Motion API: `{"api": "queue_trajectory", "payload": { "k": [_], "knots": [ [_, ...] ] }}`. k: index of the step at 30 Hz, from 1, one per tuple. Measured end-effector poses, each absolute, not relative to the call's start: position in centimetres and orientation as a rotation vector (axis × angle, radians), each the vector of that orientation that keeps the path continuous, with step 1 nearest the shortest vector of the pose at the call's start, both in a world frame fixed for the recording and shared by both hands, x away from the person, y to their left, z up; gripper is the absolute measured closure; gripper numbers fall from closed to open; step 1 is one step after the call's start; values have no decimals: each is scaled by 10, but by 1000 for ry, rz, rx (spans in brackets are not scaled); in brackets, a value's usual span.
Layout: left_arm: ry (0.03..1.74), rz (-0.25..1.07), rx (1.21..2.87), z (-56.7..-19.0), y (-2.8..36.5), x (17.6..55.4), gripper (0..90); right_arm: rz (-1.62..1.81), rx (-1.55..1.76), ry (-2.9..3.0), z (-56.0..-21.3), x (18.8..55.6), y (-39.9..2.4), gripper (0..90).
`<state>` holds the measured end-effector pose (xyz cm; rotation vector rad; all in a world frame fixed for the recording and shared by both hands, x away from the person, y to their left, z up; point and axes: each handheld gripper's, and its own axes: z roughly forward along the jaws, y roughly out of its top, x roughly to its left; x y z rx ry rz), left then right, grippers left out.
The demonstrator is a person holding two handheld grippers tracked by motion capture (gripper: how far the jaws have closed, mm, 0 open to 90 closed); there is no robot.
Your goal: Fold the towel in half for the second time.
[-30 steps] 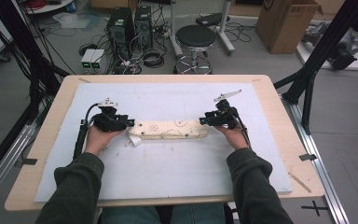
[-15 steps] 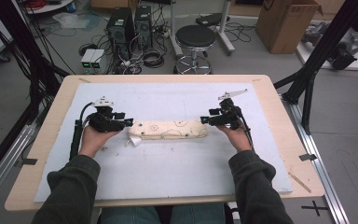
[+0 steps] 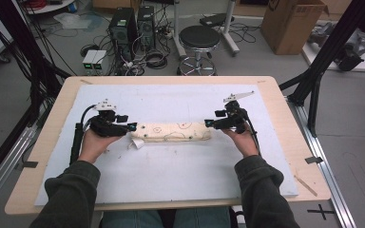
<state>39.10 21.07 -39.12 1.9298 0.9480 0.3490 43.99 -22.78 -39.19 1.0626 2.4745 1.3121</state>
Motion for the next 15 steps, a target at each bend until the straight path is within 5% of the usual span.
{"api": "queue_trajectory", "payload": {
  "k": [15],
  "knots": [
    [930,345,1924,-392,213,385,414,1306,1077,2471,-390,437,-229,211]
  ]
}}
